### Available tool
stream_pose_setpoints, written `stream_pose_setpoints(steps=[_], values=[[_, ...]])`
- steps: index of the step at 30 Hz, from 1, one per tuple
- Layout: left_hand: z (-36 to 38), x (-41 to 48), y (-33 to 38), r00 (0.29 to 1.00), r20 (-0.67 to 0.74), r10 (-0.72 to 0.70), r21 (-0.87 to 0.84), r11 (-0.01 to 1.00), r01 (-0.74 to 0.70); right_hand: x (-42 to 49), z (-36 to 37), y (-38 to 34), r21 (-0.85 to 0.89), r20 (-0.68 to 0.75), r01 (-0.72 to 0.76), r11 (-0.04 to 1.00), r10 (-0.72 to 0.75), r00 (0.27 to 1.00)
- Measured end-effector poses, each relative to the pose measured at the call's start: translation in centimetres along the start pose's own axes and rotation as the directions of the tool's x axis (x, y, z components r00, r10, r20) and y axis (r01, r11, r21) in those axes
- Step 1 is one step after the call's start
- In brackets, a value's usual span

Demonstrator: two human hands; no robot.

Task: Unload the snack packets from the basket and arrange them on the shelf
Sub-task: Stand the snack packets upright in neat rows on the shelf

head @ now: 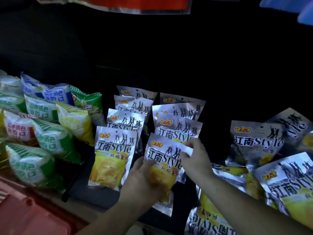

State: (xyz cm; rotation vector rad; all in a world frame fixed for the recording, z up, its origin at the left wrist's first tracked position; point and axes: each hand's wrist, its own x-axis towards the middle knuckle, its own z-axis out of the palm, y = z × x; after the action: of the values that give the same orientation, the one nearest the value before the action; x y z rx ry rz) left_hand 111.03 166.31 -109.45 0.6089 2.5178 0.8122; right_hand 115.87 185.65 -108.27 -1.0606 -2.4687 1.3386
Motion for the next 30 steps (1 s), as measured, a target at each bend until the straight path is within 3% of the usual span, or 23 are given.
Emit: stream_pose_setpoints(steps=[5, 13, 21, 27, 30], values=[[1.5, -0.5, -0.3, 0.998, -0.044, -0.045, -0.049, 0.998, 0.042, -1.6, 0.5, -0.7, 0.048, 0.188, -0.003, 0.999, -0.006, 0.982], [2.5, -0.4, -0.5, 0.994, -0.107, -0.011, 0.014, 1.000, 0.012, -1.8, 1.0, 0.3, 0.056, 0.279, 0.035, 0.998, -0.050, 0.959], [1.5, 0.1, -0.7, 0.990, -0.110, 0.084, 0.127, 0.989, -0.070, -0.6, -1.3, -1.0, 0.077, 0.186, 0.106, 0.991, -0.119, 0.975], [2.0, 0.8, -0.5, 0.993, -0.042, 0.108, 0.113, 0.988, -0.102, -0.5, -2.3, -0.1, 0.006, 0.274, 0.119, 0.993, -0.116, 0.955], [2.1, 1.1, -0.8, 0.992, -0.057, 0.114, 0.103, 0.989, -0.108, -0.5, -2.8, 0.2, -0.115, 0.133, 0.133, 0.984, -0.117, 0.984]])
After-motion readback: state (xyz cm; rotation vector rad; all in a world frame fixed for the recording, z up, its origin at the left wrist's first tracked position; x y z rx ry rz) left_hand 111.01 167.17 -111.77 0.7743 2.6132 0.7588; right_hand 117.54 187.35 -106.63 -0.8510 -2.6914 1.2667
